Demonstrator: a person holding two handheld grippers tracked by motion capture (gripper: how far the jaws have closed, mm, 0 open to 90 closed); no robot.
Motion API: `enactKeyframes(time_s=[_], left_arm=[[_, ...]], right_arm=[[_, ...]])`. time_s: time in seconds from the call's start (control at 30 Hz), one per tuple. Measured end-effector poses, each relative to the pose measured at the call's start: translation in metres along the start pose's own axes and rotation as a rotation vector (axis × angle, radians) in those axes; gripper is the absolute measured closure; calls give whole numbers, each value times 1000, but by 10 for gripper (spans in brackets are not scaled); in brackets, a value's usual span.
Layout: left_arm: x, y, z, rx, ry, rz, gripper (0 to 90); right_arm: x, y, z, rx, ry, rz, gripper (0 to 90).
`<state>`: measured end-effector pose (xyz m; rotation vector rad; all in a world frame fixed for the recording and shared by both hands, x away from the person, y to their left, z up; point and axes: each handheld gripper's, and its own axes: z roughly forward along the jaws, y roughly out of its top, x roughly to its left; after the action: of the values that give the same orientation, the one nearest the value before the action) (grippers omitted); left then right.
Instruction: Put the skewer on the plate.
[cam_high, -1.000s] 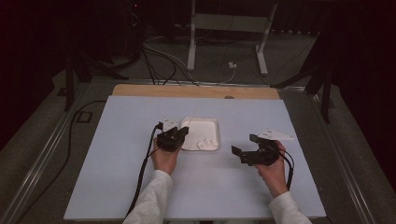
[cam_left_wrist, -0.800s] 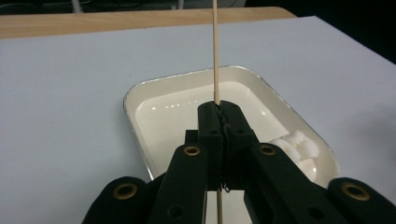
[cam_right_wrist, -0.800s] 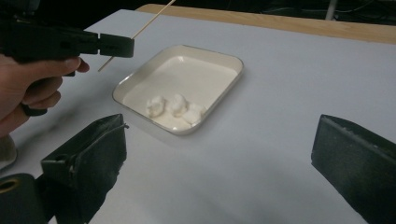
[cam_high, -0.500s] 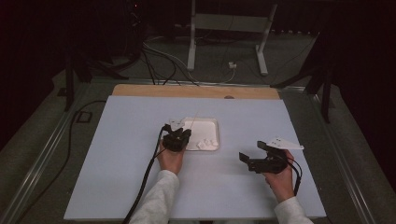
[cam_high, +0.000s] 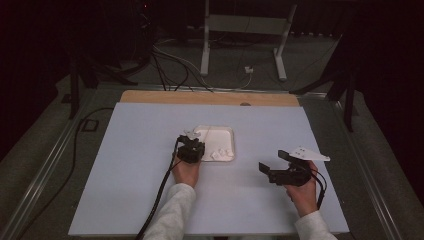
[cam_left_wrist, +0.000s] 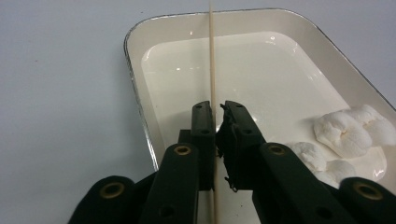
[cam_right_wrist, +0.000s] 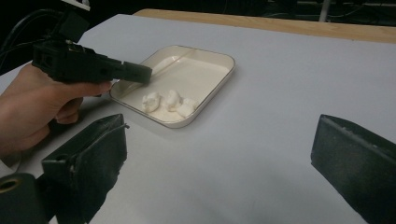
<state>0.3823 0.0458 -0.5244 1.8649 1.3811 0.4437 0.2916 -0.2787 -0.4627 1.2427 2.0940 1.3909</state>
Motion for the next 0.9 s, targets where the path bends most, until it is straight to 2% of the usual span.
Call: enactKeyframes(time_s=[0.23, 0.33, 0.43, 0.5, 0.7, 0.77, 0.83, 0.9], left_arm=[[4, 3, -6, -13, -40, -27, 584], [8, 8, -15, -55, -92, -55, 477], [12, 11, -26, -90, -154, -63, 363], [14, 13, -36, -111, -162, -41, 306], [25, 17, -70, -191, -227, 23, 168], [29, 17, -81, -214, -237, 44, 151], [34, 17, -92, -240, -245, 49, 110], [38, 16, -103, -259, -233, 52, 73]], right_arm=[[-1, 1, -4, -8, -2, 5, 36], [-1, 1, -6, -16, -1, 8, 36], [-2, 1, -7, -24, 4, 10, 36], [-3, 1, -8, -24, 3, 8, 35], [-2, -1, -10, -39, 1, 0, 26], [-2, -1, -11, -47, 2, -5, 26], [-2, -1, -12, -51, 2, -5, 26], [-2, -2, -12, -54, 2, -8, 26]])
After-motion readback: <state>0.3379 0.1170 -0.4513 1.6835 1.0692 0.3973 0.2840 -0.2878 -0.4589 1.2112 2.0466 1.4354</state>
